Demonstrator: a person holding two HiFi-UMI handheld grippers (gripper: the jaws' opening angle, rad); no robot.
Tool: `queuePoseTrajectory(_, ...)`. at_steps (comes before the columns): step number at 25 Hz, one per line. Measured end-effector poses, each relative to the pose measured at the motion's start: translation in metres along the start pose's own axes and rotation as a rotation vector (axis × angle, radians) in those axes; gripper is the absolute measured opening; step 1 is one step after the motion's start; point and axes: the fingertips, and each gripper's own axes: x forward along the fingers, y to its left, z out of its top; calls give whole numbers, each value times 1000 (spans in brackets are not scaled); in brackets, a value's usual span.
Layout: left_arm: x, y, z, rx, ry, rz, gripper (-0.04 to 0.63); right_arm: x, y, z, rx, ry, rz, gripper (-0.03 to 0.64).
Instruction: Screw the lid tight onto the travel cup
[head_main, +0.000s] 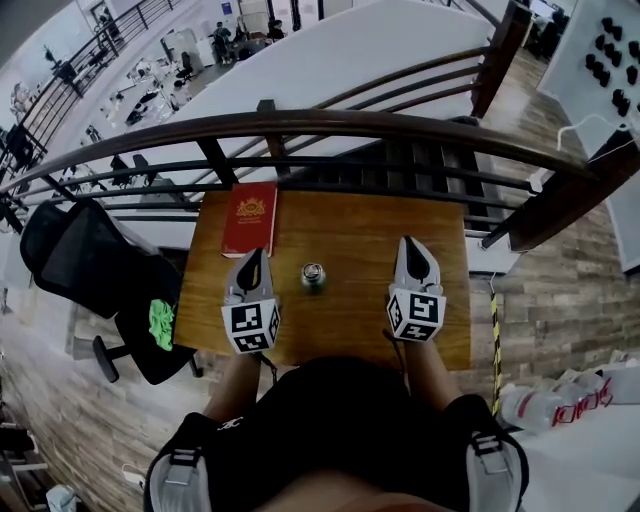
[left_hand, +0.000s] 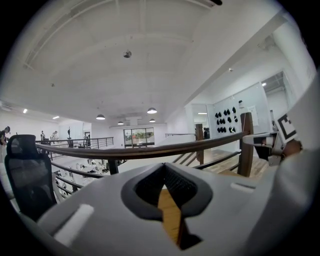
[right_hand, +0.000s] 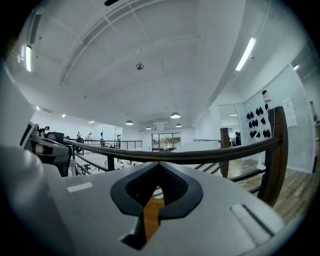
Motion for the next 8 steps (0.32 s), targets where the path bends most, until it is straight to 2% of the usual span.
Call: queuePoseTrajectory(8,0,-1,2,-18,-10,-6,54,-3,4,-1,5,3,20,3)
